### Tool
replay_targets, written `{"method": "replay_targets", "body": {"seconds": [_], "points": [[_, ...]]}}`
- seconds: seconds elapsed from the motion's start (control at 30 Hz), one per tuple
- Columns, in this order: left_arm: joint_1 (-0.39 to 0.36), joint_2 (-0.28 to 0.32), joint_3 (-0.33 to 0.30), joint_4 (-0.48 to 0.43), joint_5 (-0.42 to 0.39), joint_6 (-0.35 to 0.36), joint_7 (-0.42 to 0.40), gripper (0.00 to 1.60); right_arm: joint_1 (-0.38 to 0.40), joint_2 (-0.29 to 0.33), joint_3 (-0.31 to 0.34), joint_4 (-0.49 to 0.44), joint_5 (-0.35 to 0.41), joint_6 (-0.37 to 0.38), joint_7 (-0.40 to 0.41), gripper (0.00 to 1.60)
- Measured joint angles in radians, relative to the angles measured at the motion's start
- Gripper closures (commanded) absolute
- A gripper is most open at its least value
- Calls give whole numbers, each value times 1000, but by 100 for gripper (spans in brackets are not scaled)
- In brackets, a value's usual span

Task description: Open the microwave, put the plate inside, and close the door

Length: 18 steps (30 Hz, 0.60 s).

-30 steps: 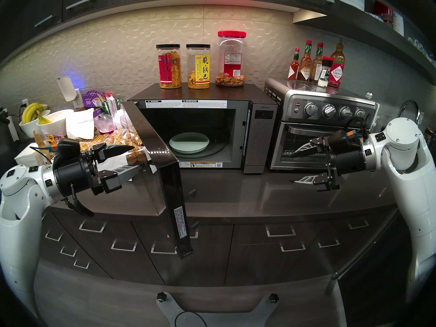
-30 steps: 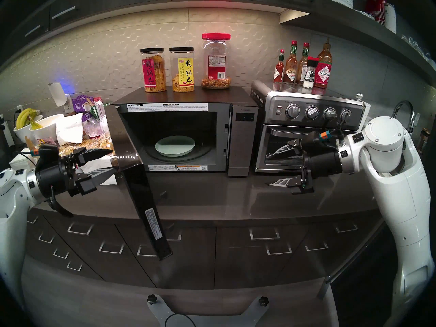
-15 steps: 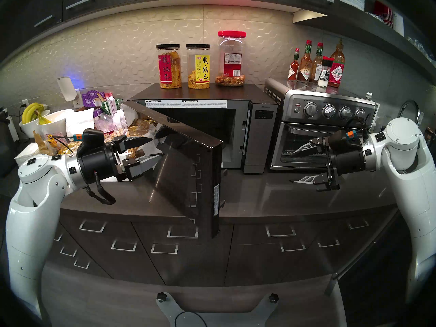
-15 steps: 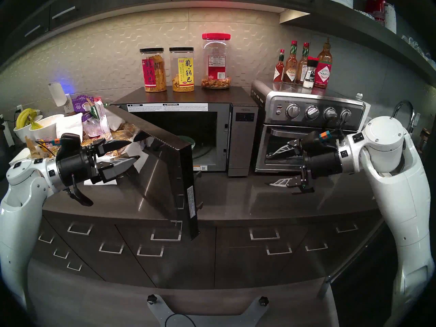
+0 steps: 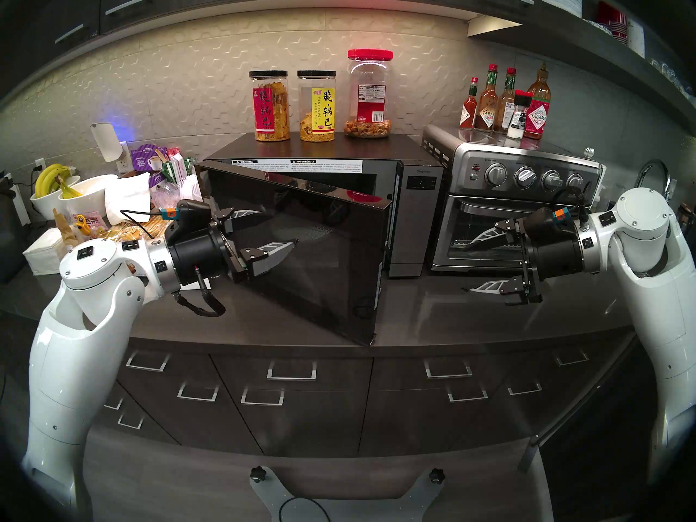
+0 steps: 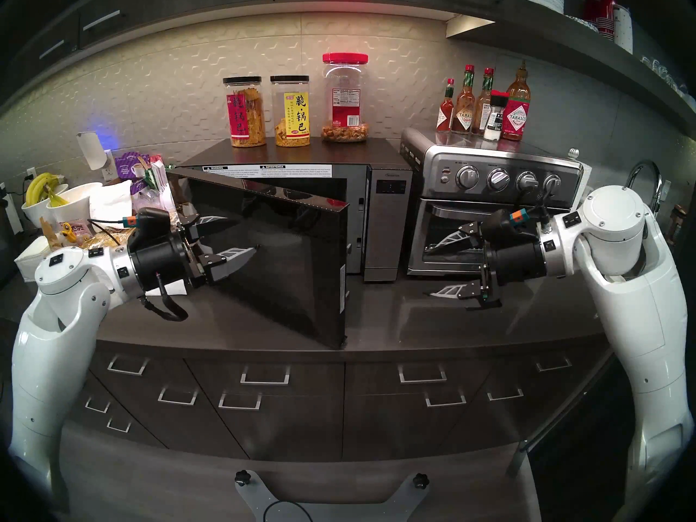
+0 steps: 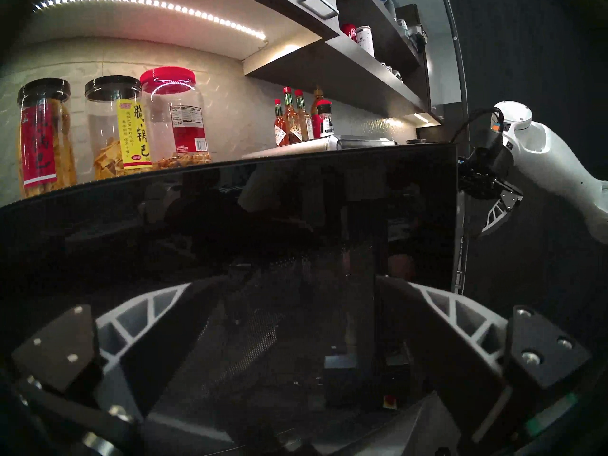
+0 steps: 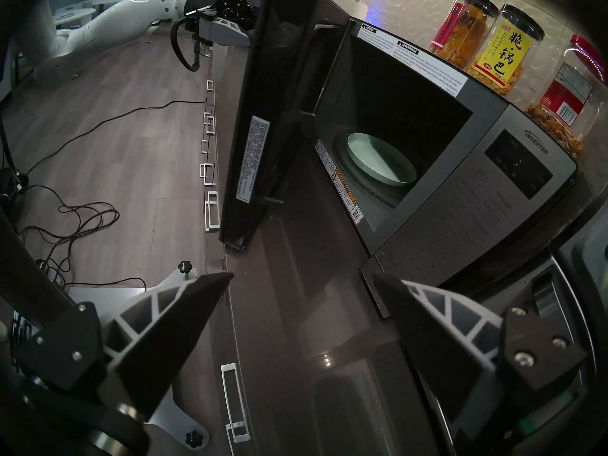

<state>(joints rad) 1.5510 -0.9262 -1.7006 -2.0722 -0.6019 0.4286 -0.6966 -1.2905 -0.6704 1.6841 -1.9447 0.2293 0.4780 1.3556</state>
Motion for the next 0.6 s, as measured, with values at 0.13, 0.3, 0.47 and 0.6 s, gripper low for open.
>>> {"method": "replay_targets", "body": {"seconds": [0.13,0.3,0.47,0.6], "points": [[-18,-26,54,-5,46,-1,76,0,0,0,0,0,0,0,0,0],[-47,-65,111,-3,99,1,175,0,0,0,0,0,0,0,0,0],[-76,-97,144,12,128,2,251,0,0,0,0,0,0,0,0,0],[-98,-117,150,31,135,6,291,0,0,0,0,0,0,0,0,0]]}}
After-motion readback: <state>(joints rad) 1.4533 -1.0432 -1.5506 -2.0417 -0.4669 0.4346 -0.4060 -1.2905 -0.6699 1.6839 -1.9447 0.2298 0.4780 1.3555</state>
